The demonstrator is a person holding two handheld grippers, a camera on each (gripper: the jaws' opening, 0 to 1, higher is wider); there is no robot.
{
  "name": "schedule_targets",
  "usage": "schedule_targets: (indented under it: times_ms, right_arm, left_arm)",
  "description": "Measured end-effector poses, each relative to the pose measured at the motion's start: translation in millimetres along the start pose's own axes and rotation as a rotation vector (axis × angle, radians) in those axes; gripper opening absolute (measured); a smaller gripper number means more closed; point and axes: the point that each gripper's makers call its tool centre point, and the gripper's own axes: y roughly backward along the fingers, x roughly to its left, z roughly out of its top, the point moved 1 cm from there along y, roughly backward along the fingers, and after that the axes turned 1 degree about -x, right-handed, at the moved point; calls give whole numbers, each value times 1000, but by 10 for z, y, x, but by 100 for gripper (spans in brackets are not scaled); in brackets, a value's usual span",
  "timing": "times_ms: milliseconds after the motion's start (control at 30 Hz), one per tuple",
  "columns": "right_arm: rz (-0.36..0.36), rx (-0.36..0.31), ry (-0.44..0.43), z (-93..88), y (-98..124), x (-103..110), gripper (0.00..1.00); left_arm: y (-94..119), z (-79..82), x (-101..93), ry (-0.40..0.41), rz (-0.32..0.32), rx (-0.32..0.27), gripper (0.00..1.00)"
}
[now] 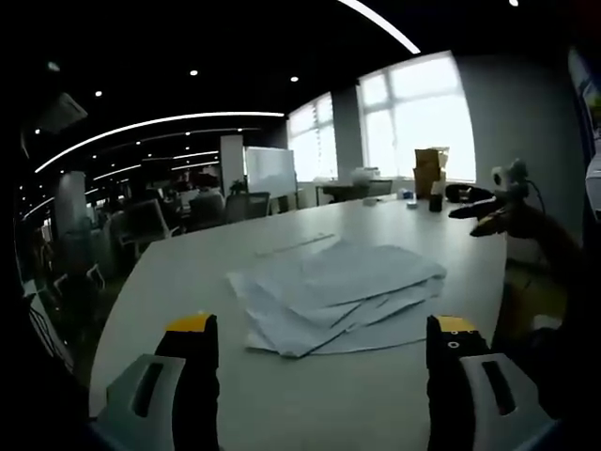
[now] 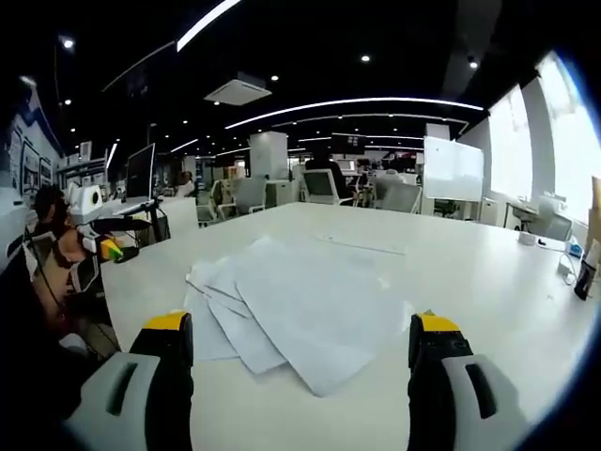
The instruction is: Organize the stack of printing papers by aligning and flattening the scattered papers on the table
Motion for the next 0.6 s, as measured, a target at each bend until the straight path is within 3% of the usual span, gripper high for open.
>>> schedule_targets:
  times_ms: [600]
  right_arm:
    - [26,-28,30,159,-143,82,90]
  left_arm:
    - [28,41,-47,-8,-5,-11,93]
